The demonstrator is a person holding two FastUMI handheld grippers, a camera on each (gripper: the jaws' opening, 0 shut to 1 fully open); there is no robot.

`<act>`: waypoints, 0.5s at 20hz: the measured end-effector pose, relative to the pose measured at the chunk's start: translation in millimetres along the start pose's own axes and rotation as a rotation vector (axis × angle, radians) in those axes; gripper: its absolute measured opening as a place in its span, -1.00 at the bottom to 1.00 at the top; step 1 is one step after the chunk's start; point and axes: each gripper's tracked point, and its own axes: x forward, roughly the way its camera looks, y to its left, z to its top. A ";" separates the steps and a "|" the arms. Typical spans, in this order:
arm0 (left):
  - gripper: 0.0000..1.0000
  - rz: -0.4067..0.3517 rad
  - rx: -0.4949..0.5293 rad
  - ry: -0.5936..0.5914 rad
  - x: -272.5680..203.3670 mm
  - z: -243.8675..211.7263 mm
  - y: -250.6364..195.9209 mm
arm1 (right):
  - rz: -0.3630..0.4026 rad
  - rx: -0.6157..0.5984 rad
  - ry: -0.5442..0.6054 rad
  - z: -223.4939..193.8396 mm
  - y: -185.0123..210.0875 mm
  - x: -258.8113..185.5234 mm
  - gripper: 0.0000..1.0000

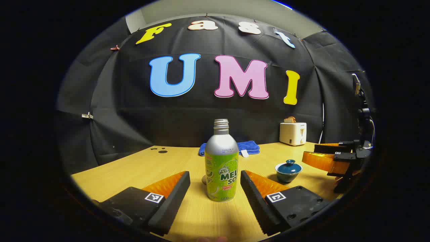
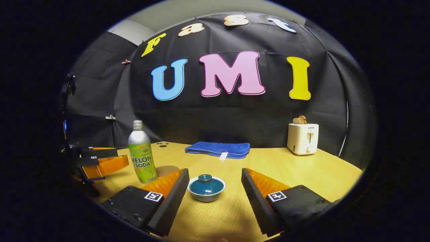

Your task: Open the teacup lid with one hand, grasp the water bottle and pour water into the teacup with the other hand; after pouring, place the water bottle on the coaster and then close the teacup lid.

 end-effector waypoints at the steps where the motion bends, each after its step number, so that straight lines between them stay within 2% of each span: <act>1: 0.91 0.000 0.000 0.000 0.8 -1.0 -0.1 | 0.000 0.000 0.000 0.1 -0.1 0.1 0.94; 10: 0.91 0.000 0.001 0.002 1.0 1.3 -0.9 | -0.001 0.000 -0.001 -0.2 0.6 -0.1 0.93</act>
